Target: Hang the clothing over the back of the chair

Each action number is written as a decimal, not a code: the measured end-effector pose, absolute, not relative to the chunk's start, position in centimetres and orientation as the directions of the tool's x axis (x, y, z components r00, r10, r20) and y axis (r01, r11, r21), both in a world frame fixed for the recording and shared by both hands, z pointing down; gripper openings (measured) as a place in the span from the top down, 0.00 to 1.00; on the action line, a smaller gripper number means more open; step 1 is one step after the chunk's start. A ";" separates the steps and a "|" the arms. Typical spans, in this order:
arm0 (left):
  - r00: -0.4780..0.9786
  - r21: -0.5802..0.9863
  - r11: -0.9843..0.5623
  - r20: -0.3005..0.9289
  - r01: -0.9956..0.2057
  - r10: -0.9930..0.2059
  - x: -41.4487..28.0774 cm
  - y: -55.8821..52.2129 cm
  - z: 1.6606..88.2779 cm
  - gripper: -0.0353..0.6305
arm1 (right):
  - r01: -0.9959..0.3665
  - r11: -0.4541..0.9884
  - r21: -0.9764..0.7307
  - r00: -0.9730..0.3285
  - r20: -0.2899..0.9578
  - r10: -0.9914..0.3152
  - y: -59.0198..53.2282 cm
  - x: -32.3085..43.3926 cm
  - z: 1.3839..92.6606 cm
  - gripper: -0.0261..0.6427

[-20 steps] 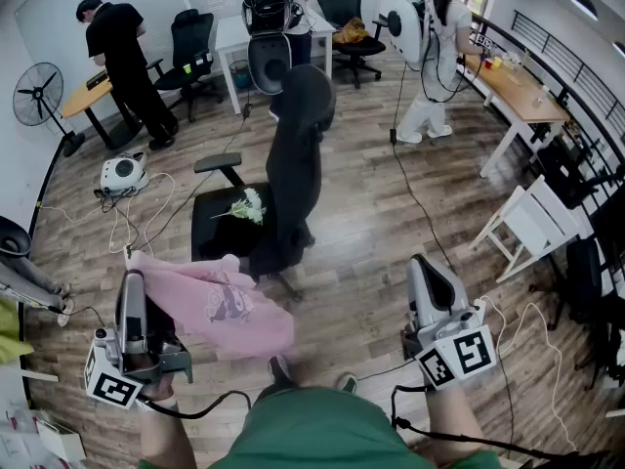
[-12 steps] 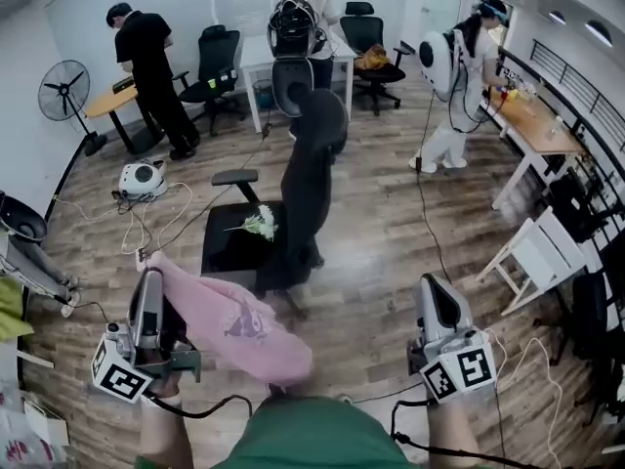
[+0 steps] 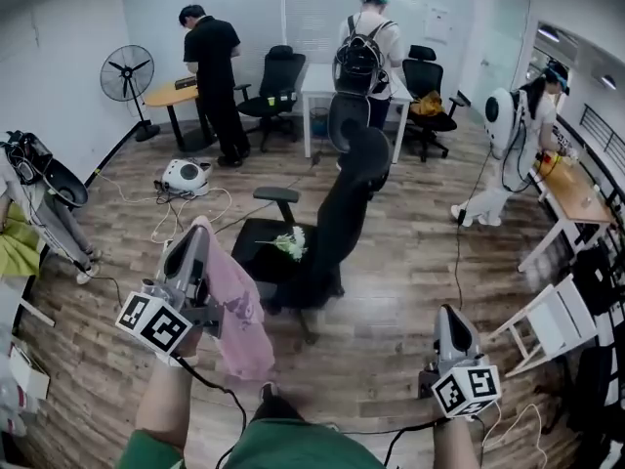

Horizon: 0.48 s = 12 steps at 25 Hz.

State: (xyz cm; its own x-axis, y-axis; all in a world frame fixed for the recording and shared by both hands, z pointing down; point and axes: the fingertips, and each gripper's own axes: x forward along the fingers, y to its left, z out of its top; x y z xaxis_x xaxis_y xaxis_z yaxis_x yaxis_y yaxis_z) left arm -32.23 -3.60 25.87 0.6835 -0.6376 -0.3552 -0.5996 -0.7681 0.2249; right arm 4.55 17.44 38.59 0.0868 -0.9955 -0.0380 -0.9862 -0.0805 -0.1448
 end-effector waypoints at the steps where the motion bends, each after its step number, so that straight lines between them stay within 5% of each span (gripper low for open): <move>1: 0.675 0.218 -0.756 -0.346 -0.617 -0.651 -32.0 -3.9 25.9 0.93 | -0.985 -0.077 -0.152 0.082 -0.028 -0.996 17.2 4.9 38.7 0.97; 12: 0.665 0.157 -0.703 -0.236 -0.694 -0.709 -27.9 -10.3 28.8 0.93 | -0.969 -0.089 -0.232 0.089 0.012 -0.996 12.5 9.6 39.4 0.97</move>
